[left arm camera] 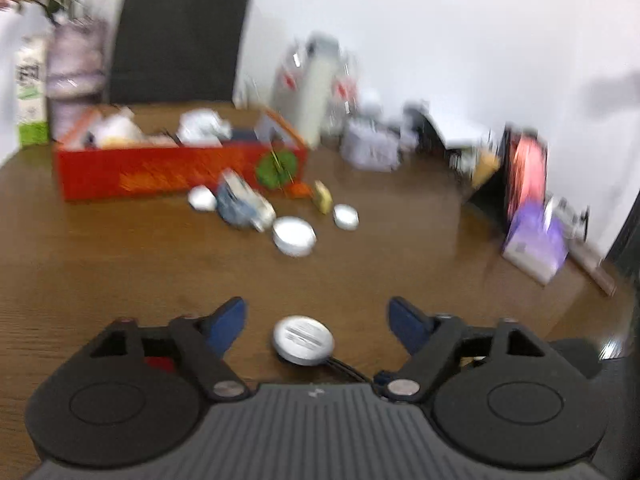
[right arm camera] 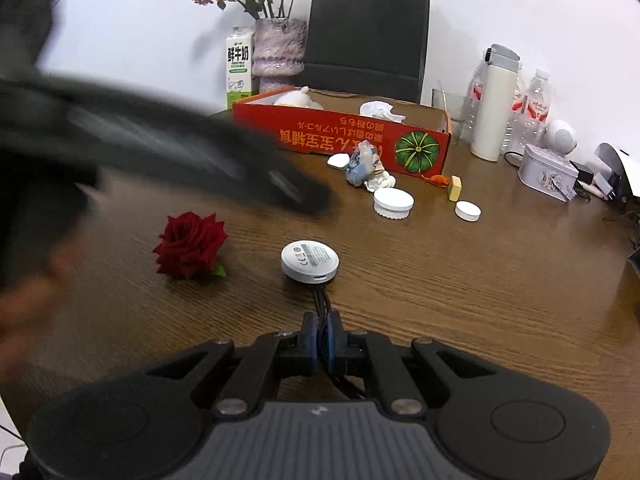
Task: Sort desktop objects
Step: 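Grasp the black cable with the right tool while the left tool grasps the white round disc, then carry the cable with the right tool while the left tool carries the disc to the box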
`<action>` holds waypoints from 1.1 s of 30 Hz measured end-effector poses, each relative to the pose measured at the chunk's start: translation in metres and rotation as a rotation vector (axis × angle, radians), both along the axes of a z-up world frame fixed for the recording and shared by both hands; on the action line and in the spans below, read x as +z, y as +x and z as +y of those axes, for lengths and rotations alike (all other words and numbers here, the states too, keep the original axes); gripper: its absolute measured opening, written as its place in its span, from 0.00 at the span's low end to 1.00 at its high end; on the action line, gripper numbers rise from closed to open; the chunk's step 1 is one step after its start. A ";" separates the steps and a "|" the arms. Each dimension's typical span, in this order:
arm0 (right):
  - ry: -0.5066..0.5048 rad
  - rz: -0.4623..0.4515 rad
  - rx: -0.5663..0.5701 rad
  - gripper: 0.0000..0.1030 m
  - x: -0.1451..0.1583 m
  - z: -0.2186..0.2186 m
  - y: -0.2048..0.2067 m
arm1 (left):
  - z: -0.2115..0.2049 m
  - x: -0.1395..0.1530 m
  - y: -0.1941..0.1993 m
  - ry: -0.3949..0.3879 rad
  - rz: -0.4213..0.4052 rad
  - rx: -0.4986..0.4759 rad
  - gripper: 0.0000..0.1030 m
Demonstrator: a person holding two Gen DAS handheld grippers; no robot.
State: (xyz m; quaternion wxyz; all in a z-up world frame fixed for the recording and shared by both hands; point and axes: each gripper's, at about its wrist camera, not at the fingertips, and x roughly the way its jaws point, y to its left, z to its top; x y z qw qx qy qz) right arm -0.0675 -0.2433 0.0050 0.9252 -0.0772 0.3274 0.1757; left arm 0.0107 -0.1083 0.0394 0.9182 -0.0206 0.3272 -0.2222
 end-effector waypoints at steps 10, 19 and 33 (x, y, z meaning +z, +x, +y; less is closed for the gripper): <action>0.021 0.010 0.000 0.04 -0.004 -0.004 0.001 | -0.014 -0.028 0.014 0.089 0.031 0.072 0.39; -0.003 0.026 -0.028 0.02 -0.007 0.002 0.005 | 0.048 0.039 -0.020 -0.066 -0.170 0.193 0.38; 0.028 0.006 -0.088 0.48 -0.005 0.001 0.013 | 0.144 -0.007 -0.077 -0.004 -0.020 0.324 0.39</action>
